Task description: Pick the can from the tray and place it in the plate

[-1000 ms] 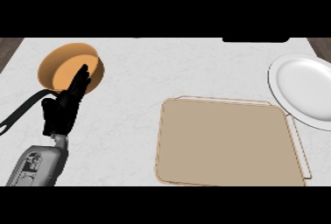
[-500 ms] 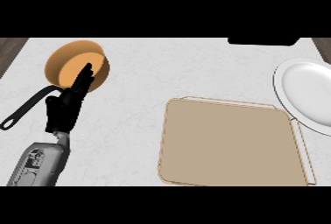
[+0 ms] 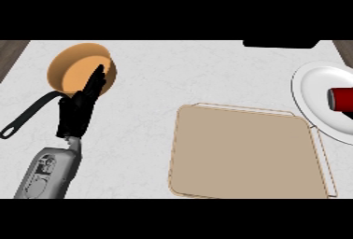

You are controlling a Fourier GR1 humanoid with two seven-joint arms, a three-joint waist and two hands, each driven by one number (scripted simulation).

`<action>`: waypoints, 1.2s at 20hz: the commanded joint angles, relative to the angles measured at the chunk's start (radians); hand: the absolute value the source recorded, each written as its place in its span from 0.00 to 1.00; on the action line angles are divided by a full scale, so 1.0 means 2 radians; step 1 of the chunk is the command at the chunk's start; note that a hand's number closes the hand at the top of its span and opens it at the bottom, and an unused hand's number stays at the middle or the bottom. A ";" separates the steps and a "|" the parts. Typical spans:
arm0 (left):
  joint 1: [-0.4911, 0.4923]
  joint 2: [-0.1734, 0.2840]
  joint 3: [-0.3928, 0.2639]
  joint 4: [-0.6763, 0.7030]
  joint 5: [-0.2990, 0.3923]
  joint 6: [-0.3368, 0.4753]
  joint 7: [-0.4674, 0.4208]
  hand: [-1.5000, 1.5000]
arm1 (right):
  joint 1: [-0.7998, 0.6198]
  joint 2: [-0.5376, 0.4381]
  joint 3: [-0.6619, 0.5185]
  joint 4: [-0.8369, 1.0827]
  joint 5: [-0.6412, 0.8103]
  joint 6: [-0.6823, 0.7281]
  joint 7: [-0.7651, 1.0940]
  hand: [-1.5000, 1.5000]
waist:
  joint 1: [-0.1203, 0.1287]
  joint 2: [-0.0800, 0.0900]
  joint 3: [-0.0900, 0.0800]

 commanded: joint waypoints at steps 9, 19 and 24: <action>-0.010 0.002 0.015 0.012 0.001 -0.008 -0.002 0.50 | -0.061 0.076 -0.013 0.109 0.002 0.007 0.029 0.00 | 0.000 0.001 0.000; 0.010 -0.011 0.002 0.002 -0.013 0.001 -0.016 0.50 | -0.063 -0.012 -0.136 0.149 -0.125 0.149 -0.002 0.00 | -0.003 0.004 0.001; 0.010 0.014 0.022 -0.013 0.009 -0.023 0.003 0.50 | -0.049 -0.079 -0.177 0.161 -0.165 0.185 0.033 0.00 | -0.003 0.003 0.002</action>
